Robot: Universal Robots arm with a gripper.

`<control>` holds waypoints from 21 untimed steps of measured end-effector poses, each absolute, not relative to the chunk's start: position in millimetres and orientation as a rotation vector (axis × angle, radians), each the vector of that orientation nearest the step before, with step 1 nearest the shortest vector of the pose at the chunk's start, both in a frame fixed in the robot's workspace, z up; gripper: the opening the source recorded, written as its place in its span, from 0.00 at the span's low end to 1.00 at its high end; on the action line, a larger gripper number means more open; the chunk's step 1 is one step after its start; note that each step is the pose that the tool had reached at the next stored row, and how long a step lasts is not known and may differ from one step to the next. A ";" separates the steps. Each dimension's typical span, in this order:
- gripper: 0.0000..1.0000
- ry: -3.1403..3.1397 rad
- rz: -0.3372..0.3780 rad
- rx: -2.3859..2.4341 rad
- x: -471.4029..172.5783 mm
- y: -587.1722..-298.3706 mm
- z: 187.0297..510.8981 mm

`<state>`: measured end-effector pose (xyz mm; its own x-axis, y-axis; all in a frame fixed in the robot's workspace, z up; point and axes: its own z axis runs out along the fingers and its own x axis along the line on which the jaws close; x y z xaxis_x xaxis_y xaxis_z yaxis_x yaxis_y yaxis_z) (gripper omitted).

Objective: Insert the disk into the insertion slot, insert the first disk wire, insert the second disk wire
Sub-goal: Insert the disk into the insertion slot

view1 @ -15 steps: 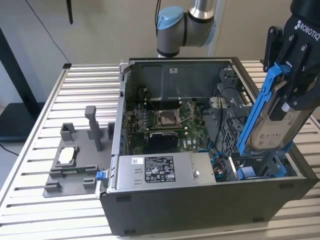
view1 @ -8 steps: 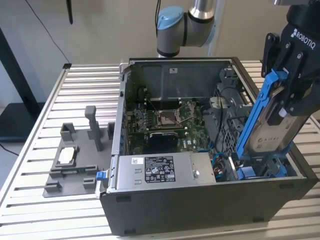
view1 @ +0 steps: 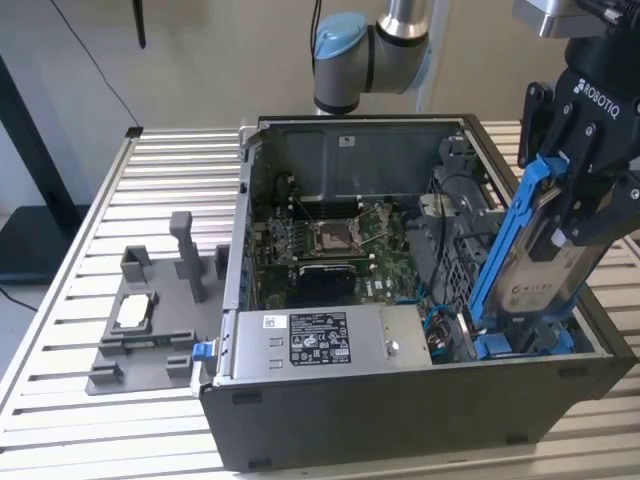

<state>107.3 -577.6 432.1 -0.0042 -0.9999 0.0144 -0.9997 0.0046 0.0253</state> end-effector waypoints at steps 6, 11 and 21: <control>0.33 -2.206 -0.013 2.198 108.6 -577.5 426.0; 0.33 -2.209 -0.014 2.202 108.9 -576.8 422.7; 0.33 -2.216 -0.015 2.210 109.0 -574.1 416.5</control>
<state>109.0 -574.1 416.5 -0.0028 -1.0000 0.0020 -0.9999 0.0028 0.0153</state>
